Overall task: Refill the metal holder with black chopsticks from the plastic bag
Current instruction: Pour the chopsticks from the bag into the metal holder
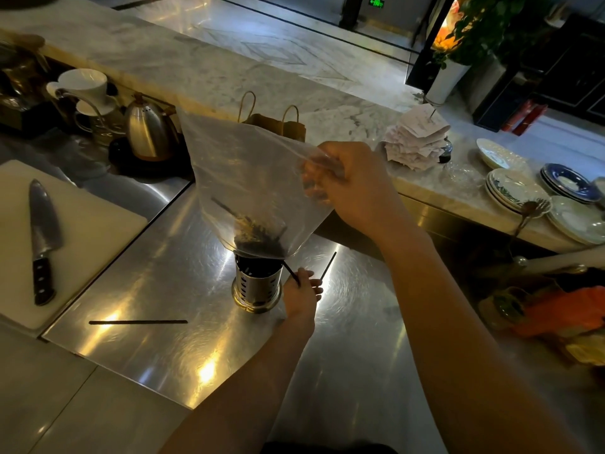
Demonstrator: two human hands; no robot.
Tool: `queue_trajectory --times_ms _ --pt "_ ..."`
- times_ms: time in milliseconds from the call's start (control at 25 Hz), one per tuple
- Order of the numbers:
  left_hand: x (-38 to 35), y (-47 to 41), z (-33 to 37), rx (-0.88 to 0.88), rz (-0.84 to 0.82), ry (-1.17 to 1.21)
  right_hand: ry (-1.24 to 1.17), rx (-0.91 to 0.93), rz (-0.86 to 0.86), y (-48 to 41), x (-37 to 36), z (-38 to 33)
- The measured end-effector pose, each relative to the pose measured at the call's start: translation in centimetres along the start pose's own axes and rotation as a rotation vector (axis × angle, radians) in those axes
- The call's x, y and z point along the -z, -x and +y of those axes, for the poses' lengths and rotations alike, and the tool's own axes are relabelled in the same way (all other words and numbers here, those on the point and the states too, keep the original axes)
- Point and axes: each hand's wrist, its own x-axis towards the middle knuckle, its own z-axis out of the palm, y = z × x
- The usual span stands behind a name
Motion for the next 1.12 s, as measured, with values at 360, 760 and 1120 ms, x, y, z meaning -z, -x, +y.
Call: queue_trajectory --times_ms 360,760,1120 --pt "2.5 1.1 -0.1 -0.020 -0.040 -0.043 0.018 0.018 0.060 -0.2 2.1 -1.8" --pt "5.9 2.6 0.1 -0.156 -0.164 -0.237 -0.162 -0.114 0.180 2.4 4.7 -1.5" --pt "7.6 4.6 0.0 -0.136 -0.231 -0.247 -0.268 -0.361 0.416 6.2 5.8 3.1"
